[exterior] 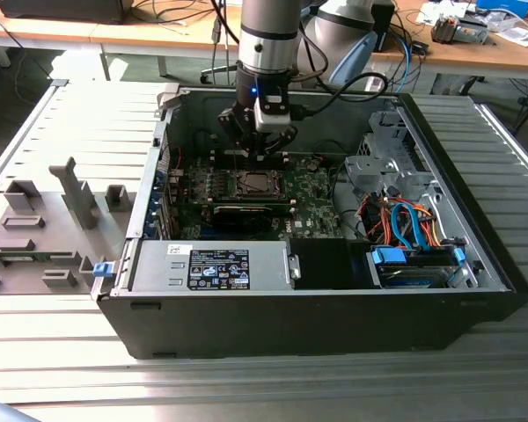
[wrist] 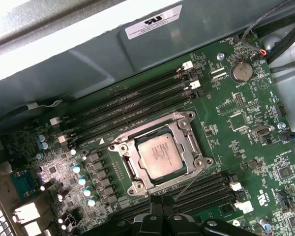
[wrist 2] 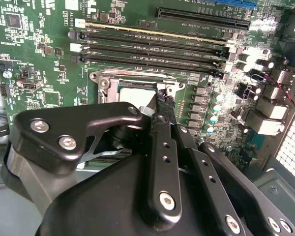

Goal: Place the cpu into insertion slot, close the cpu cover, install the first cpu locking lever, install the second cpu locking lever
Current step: 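Install the first cpu locking lever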

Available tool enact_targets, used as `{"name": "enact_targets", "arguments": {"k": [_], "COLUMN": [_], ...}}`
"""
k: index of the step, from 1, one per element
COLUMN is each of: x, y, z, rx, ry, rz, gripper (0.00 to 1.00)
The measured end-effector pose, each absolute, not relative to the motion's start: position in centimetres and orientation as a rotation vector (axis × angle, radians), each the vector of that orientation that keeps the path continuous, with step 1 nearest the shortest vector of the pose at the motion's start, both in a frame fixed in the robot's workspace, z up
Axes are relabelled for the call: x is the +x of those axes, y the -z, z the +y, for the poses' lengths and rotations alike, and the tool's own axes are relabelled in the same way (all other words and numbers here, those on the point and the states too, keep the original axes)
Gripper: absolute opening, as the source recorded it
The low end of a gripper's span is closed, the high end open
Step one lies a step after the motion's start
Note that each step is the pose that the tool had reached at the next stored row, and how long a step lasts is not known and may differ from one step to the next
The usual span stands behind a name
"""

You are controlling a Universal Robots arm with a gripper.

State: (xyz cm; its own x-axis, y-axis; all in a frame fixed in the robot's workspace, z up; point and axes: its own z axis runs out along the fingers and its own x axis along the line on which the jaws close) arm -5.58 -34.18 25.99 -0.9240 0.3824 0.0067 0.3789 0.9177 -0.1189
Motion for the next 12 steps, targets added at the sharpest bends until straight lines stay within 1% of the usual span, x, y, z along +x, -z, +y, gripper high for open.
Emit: {"name": "enact_targets", "arguments": {"k": [12], "x": [-5.58], "y": [-25.99], "z": [-34.18], "rx": [-0.671], "ry": [-0.197], "rz": [-3.032], "gripper": [0.11]}}
